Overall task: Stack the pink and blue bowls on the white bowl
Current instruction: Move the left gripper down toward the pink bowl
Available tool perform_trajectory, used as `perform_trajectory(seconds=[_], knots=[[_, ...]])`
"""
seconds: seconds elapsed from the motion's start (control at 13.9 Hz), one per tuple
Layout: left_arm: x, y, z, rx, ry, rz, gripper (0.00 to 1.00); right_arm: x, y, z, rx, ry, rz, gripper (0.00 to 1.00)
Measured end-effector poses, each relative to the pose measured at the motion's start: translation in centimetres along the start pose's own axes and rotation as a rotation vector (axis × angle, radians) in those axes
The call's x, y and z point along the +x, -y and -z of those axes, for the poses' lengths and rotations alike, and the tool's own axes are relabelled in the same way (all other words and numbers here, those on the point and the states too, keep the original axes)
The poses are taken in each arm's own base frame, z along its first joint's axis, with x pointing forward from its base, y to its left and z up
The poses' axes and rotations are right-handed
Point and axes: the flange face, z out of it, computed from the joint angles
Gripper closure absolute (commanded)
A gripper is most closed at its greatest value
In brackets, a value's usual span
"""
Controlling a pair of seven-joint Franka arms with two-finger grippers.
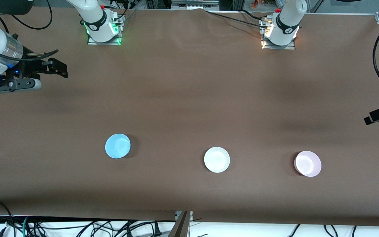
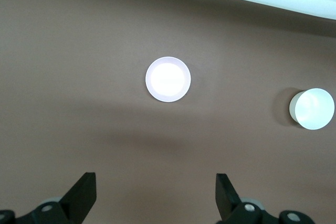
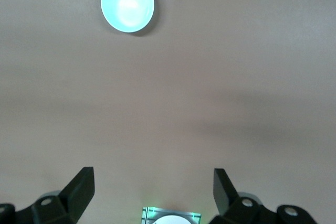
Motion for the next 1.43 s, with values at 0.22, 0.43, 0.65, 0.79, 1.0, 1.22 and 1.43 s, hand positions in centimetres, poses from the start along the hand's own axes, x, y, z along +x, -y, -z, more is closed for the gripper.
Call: perform_trajectory(seconds=[0.22,0.43,0.65,0.79,1.0,1.22,1.43], knots=[[0.3,-0.1,-1.0,0.005,0.018,-0.034,0.0,0.2,0.2,0.1,0.0,-0.012,0.003,0.0],[0.8,1.0,-2.6,0.016,0.035,-0.05,0.0,0.5,0.1,-0.4,0.0,-0.002,0.001,0.0],[4.2,6.0,-8.9,0.027,0.021,-0.025,0.0,0.5,0.0,-0.5,0.0,0.0,0.0,0.0],[6.8,8.5,-16.3,0.037,0.024,-0.009,0.0,0.6,-0.1,-0.5,0.001,-0.004,-0.001,0.0],[9.4,9.2,-27.2,0.047,-0.003,-0.007,0.0,0.6,-0.4,-0.4,0.001,-0.008,-0.007,0.0],[9.7,8.4,-33.1,0.052,-0.022,-0.019,0.0,0.7,-0.6,-0.3,0.002,-0.015,-0.011,0.0],[9.3,7.1,-35.1,0.053,0.004,-0.035,0.02,0.8,-0.6,-0.2,0.002,-0.03,-0.011,0.0]])
